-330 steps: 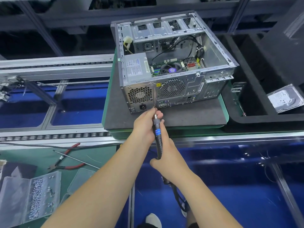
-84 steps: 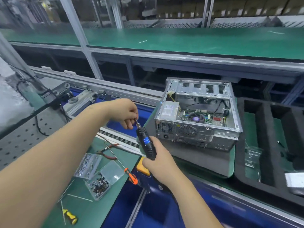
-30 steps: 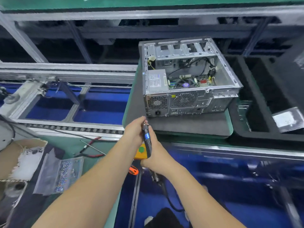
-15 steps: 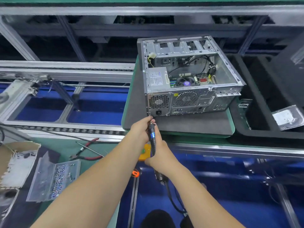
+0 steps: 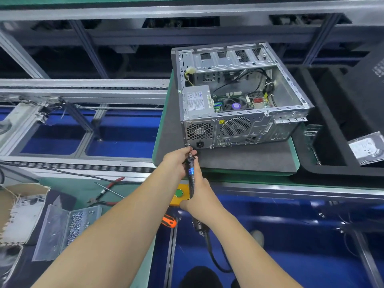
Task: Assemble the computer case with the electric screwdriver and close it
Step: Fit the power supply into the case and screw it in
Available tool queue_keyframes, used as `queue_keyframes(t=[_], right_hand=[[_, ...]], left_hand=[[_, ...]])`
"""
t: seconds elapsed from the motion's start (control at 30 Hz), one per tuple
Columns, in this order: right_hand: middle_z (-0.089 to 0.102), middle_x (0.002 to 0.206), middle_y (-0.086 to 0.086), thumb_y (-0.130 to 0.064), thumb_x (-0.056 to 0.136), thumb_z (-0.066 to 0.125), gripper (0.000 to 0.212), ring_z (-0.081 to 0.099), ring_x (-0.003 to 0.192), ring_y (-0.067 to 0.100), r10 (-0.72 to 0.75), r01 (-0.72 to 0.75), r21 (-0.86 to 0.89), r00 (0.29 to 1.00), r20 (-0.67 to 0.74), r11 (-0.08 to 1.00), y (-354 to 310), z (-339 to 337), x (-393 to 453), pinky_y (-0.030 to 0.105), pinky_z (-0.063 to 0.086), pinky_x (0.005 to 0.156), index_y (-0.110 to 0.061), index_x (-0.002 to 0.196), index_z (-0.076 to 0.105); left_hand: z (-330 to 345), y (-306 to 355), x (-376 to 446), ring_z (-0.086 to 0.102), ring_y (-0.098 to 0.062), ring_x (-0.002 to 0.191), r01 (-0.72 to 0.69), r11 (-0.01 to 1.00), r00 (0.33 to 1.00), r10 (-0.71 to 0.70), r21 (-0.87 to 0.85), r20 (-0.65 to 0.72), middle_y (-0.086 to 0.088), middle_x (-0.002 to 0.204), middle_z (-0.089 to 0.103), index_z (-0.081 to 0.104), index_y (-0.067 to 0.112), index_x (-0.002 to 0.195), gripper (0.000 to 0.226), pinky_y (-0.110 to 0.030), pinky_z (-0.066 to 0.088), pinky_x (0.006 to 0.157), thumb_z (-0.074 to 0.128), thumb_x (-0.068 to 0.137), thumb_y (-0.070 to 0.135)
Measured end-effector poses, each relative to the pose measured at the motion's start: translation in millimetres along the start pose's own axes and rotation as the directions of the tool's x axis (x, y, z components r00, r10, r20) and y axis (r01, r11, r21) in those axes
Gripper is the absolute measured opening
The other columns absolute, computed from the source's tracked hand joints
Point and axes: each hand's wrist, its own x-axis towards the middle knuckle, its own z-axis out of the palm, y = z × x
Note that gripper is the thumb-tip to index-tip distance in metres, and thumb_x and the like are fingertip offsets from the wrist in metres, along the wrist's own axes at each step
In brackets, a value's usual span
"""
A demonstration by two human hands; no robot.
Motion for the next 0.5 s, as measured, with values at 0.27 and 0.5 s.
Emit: queue_keyframes(t=[0.27, 0.5], right_hand=[[0.043, 0.125, 0.005, -0.017, 0.086, 0.079, 0.136, 0.063, 0.098, 0.022, 0.014, -0.014, -0.022, 1.0, 0.016, 1.0, -3.3, -2.1, -1.2, 0.043, 0.058, 0.087, -0.058, 0.15, -0.033], [0.041, 0.127, 0.005, -0.015, 0.087, 0.077, 0.133, 0.062, 0.1, 0.024, 0.038, -0.036, -0.06, 0.999, 0.026, 0.998, -5.8, -1.6, -1.7, 0.042, 0.057, 0.085, -0.054, 0.153, -0.032]], left_hand=[[0.1, 1.9, -0.6, 0.067, -0.016, 0.067, -0.012, 0.999, 1.0, 0.012, 0.03, -0.02, -0.002, 0.088, 0.076, 0.069, 0.01, 0.102, 0.011, -0.028, 0.057, 0.058, 0.065, 0.1, 0.019], [-1.1, 3.1, -1.0, 0.07, -0.018, 0.071, -0.049, 0.995, 0.998, 0.053, 0.087, -0.046, -0.006, 0.107, 0.078, 0.07, 0.009, 0.113, 0.017, -0.031, 0.055, 0.054, 0.063, 0.1, 0.018]])
